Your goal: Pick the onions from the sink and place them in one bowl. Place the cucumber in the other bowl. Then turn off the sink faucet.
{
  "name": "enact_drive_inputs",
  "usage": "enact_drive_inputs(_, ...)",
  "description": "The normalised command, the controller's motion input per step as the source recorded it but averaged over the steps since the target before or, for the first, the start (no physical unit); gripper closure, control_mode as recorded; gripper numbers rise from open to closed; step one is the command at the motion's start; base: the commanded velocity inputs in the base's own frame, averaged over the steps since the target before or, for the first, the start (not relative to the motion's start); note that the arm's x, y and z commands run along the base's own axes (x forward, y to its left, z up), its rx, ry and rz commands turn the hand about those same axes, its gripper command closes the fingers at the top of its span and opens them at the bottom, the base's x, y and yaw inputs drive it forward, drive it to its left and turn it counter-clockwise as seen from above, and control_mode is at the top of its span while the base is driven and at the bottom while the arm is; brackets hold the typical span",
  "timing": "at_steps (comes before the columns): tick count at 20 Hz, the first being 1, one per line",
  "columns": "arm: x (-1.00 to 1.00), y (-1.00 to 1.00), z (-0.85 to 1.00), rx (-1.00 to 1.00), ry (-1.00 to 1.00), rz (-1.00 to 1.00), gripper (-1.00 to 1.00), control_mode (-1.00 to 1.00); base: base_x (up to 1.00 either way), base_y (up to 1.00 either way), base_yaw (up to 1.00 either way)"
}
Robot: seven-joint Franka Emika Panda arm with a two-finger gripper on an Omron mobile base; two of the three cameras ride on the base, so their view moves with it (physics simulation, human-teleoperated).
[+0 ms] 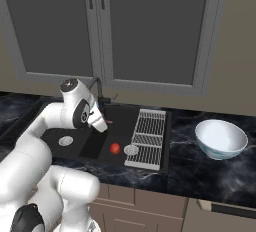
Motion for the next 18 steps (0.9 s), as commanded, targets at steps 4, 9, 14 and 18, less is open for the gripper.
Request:
enact_drive_inputs(4, 0.01, -1.00, 0.00, 0.09, 0.00, -0.11, 1.00, -1.00, 0.00, 0.00, 0.00)
enact_drive_inputs(9, 0.06, -1.00, 0.00, 0.10, 0.00, -0.08, 1.00, -1.00, 0.00, 0.00, 0.00)
enact_drive_inputs(14, 0.18, -1.00, 0.00, 0.12, 0.00, -0.08, 1.00, -1.00, 0.00, 0.00, 0.00)
enact_drive_inputs(18, 0.32, -0.98, 0.00, 0.08, 0.00, -0.08, 1.00, -1.00, 0.00, 0.00, 0.00)
